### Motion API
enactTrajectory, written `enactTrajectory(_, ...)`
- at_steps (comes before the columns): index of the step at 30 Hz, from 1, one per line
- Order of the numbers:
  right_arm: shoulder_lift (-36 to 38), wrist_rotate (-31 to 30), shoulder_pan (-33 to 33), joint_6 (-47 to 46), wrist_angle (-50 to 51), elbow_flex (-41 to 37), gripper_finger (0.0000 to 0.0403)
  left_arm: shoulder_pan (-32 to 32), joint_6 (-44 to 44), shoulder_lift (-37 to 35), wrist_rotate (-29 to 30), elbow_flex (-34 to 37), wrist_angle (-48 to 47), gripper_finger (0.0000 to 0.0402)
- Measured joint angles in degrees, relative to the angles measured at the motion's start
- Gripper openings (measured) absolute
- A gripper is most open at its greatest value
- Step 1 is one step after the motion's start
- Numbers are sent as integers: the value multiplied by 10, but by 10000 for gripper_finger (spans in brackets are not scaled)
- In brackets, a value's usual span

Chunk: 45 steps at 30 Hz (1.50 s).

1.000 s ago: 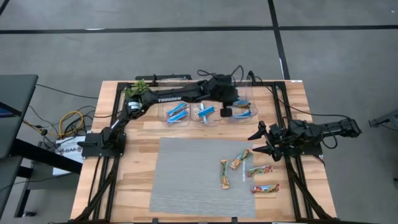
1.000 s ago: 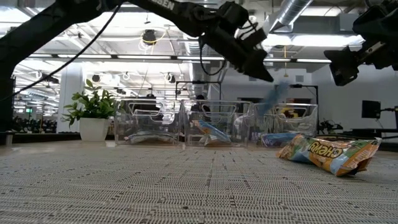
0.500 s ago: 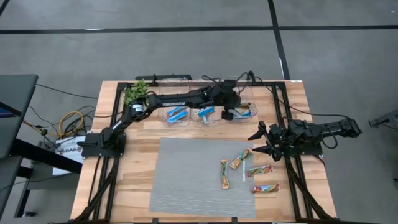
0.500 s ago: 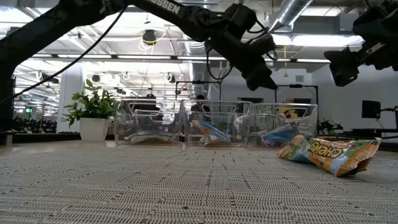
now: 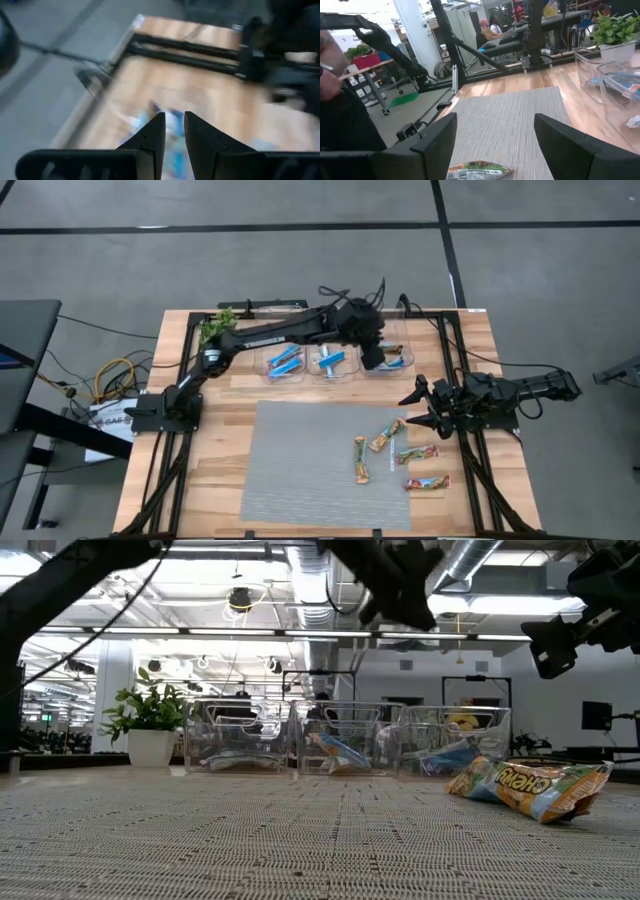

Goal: Pick and place Granola Bars by type
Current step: Put the orange granola bar into the middle transparent bin

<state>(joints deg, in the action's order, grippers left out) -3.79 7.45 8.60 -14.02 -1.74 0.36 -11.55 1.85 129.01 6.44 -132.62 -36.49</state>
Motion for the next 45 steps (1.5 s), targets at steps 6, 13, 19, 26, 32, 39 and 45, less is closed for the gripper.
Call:
enactTrajectory(6, 0, 0, 0, 0, 0, 0, 260, 48, 116, -36, -43, 1, -81, 63)
enactTrajectory(13, 0, 0, 0, 0, 0, 0, 260, 125, 229, -43, -83, 1, -144, 63)
enactTrajectory(19, 0, 0, 0, 0, 0, 0, 260, 197, 312, -43, -46, 1, -203, 63)
enactTrajectory(26, 0, 0, 0, 0, 0, 0, 260, 263, 352, -43, 0, 2, -216, 63)
enactTrajectory(32, 0, 0, 0, 0, 0, 0, 260, 286, 289, -43, 3, 2, -216, 63)
enactTrajectory(39, 0, 0, 0, 0, 0, 0, 260, 305, -76, -43, -16, 2, -244, 63)
enactTrajectory(45, 0, 0, 0, 0, 0, 0, 260, 307, -386, -43, -21, 2, -286, 63)
